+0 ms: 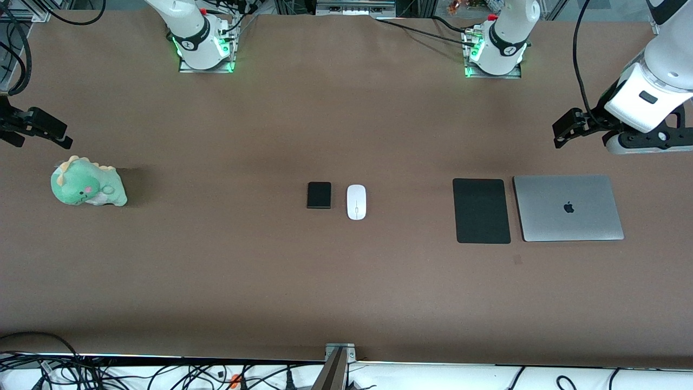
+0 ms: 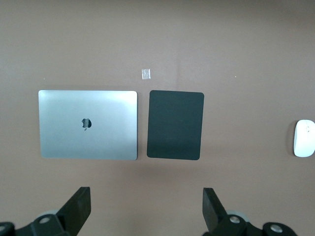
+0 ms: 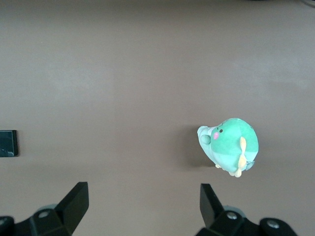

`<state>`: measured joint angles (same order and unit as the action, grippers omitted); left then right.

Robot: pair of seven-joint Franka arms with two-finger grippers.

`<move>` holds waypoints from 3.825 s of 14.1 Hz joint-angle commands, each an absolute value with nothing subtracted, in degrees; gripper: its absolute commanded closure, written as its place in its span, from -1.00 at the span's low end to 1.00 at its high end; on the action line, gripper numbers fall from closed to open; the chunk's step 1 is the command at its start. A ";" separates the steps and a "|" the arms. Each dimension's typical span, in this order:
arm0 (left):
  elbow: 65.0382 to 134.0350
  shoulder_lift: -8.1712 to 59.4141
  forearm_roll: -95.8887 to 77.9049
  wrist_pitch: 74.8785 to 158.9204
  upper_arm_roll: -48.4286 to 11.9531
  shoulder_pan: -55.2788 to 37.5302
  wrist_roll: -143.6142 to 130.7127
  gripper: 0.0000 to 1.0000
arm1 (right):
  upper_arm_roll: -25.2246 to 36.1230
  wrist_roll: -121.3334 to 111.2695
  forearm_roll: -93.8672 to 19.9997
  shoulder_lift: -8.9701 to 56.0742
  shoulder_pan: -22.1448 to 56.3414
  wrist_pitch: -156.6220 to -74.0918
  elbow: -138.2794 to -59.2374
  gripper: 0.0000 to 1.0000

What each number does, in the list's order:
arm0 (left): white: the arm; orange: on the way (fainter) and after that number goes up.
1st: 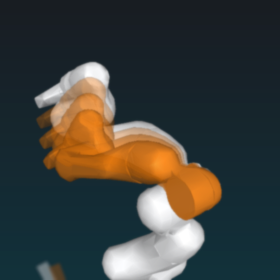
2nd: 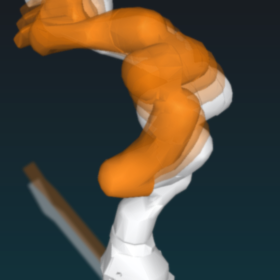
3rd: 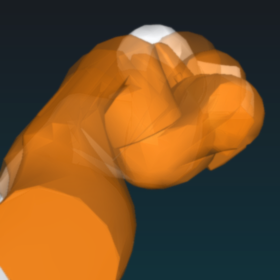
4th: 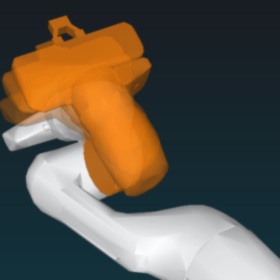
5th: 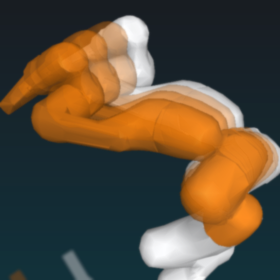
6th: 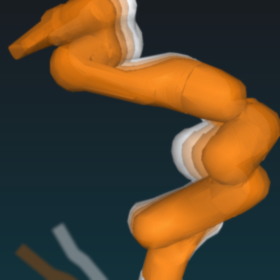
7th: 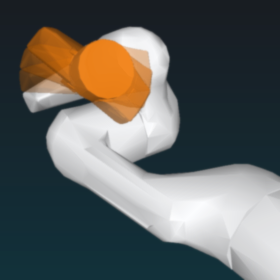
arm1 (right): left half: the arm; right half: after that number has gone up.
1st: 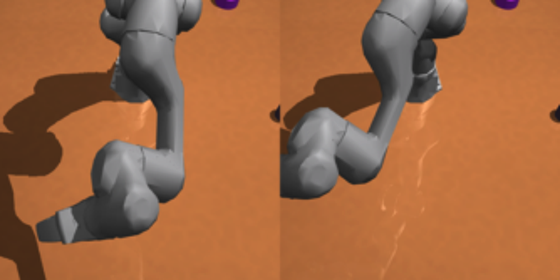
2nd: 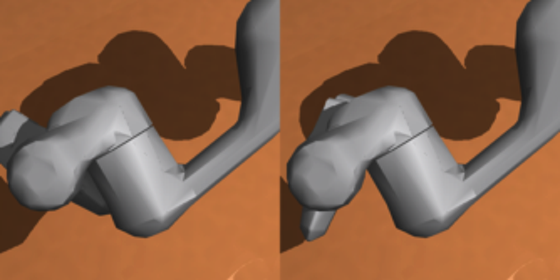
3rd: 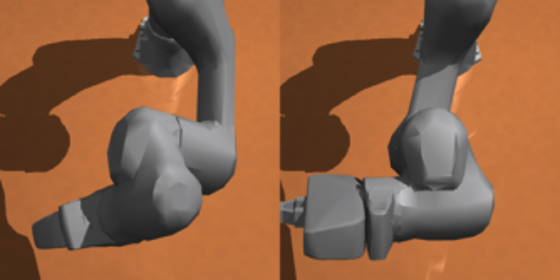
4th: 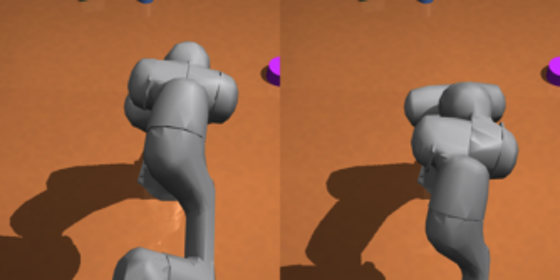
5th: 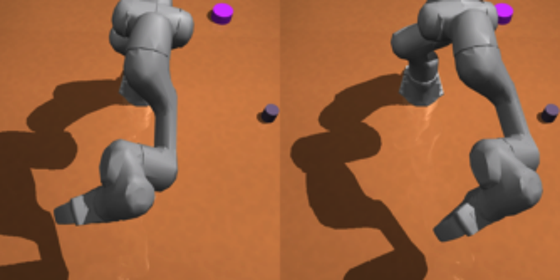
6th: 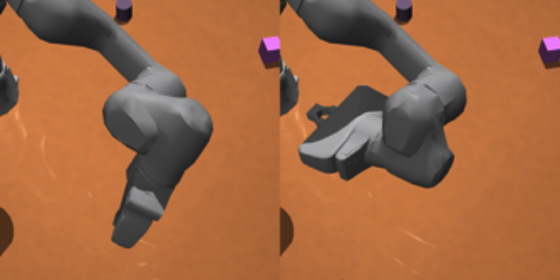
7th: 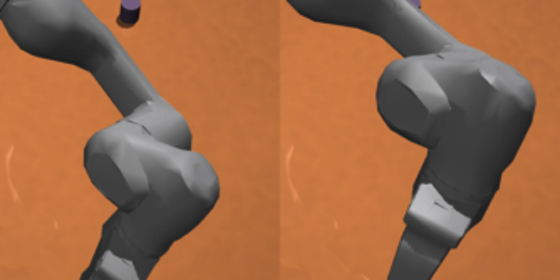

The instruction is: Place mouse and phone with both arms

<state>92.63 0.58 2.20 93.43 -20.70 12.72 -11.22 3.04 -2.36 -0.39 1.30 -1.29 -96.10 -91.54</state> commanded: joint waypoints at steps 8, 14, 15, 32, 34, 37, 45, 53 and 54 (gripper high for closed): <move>91.06 1.32 1.85 93.51 -22.24 12.57 -10.55 -1.00 | 2.37 -3.16 -0.18 0.09 -1.93 -95.54 -92.55 -1.00; 91.05 1.32 1.76 94.31 -22.24 12.57 -10.72 -1.00 | 2.37 -3.08 -0.18 0.18 -1.93 -95.54 -92.55 -1.00; 91.14 1.58 1.93 94.31 -22.32 12.39 -10.72 -1.00 | 2.37 -3.08 -0.18 0.26 -1.93 -95.54 -92.55 -1.00; 91.06 12.55 -4.13 90.61 -23.47 5.20 -18.09 -1.00 | 1.93 -2.46 -0.09 8.87 -0.35 -92.81 -93.69 -1.00; 91.23 15.89 -5.79 96.99 -23.55 2.74 -21.51 -1.00 | 1.93 -2.37 -0.26 9.93 -0.35 -92.90 -93.69 -1.00; 91.40 21.16 -7.91 106.57 -23.55 -1.65 -28.37 -1.00 | 1.93 -2.37 -0.26 10.37 -0.35 -93.60 -94.39 -1.00; 92.02 34.79 3.32 128.92 -23.29 -12.82 -46.39 -1.00 | 1.85 0.53 -0.61 11.42 0.61 -94.83 -95.45 -1.00; 91.76 42.80 11.24 136.84 -22.50 -20.03 -52.64 -1.00 | 2.02 0.62 -1.05 11.43 0.53 -96.59 -96.33 -1.00; 91.50 43.24 12.38 136.85 -21.80 -21.17 -53.43 -1.00 | 2.02 0.62 -1.14 11.43 0.53 -96.59 -96.33 -1.00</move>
<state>93.06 41.84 9.59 136.40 -23.28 -18.36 -51.15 2.06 -0.06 -0.44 12.13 0.60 -96.09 -95.55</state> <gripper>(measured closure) 0.000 0.000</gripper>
